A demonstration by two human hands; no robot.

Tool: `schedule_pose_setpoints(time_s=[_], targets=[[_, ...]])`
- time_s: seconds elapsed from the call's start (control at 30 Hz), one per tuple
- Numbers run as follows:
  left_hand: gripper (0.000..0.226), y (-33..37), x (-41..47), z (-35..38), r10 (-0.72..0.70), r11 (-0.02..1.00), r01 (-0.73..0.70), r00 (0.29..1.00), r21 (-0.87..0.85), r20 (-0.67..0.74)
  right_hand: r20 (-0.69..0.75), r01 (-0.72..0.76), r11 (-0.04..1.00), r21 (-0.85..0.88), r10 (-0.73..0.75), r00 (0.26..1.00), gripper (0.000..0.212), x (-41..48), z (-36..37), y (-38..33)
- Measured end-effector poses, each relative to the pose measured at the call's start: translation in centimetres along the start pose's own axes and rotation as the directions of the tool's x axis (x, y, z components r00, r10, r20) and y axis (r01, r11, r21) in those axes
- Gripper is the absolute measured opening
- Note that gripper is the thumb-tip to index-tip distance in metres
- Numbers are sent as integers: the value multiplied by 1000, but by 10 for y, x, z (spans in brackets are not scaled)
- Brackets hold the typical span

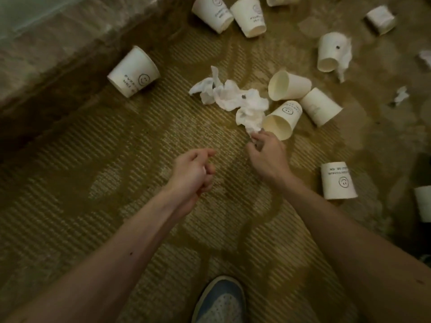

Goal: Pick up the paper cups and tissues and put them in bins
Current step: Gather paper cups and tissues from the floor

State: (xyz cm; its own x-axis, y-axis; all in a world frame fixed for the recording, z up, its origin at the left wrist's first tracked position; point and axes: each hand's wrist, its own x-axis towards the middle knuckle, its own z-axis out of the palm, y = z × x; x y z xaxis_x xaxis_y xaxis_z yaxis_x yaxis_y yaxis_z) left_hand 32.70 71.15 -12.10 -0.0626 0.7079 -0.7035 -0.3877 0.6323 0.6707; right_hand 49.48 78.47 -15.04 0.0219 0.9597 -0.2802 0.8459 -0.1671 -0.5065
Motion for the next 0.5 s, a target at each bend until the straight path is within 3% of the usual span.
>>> schedule_pose_setpoints(time_s=[0.07, 0.23, 0.5], targets=[[21, 2, -6, 0, 13, 1000, -13, 1000, -21, -12, -63, 20, 998, 54, -16, 998, 23, -4, 1, -3], [32, 10, -4, -5, 25, 989, -28, 999, -142, -25, -154, 88, 970, 228, -53, 987, 42, -37, 1, -10], [43, 4, -14, -8, 126, 991, -125, 992, -46, 20, -114, 78, 862, 501, -23, 993, 47, -84, -11, -32]])
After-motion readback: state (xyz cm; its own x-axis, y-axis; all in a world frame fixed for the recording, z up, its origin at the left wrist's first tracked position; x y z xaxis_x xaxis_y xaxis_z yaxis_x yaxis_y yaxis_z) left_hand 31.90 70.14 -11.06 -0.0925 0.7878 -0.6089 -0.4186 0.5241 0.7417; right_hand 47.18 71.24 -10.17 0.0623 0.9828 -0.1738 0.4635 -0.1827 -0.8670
